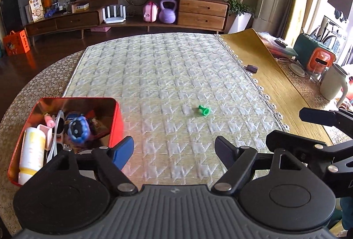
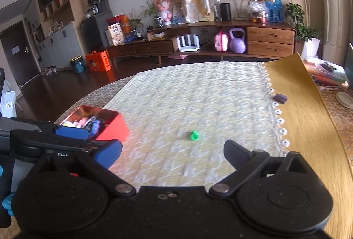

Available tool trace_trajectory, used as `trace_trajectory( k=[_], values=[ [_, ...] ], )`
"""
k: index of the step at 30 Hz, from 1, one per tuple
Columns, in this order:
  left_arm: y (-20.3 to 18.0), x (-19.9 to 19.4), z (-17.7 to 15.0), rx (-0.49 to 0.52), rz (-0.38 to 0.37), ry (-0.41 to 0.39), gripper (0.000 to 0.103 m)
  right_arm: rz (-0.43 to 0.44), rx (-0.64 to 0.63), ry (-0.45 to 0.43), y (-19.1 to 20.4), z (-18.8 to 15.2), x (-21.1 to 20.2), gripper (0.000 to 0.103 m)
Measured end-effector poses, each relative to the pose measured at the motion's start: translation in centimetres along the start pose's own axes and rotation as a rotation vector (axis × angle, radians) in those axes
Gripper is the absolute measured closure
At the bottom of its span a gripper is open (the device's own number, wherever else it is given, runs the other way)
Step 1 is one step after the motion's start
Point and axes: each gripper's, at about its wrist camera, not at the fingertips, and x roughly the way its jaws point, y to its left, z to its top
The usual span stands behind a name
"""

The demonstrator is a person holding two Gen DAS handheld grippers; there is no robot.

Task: Organize rigid objects
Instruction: 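Move the left gripper to the green toy while the right gripper moves to the purple cap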

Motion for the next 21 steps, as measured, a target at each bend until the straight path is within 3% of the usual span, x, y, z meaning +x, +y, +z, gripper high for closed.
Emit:
trace_trajectory(
  k=[11,21],
  values=[
    [-4.5,4.8,1.9,0.019,0.023,0.028,0.022,-0.097,0.011,0.010,-7.7,0.6,0.1,0.001],
    [-6.1,10.4,3.1,0.000,0.044,0.064,0.022,-0.170,-0.001,0.070,-15.0,2.7,4.1,0.001]
  ],
)
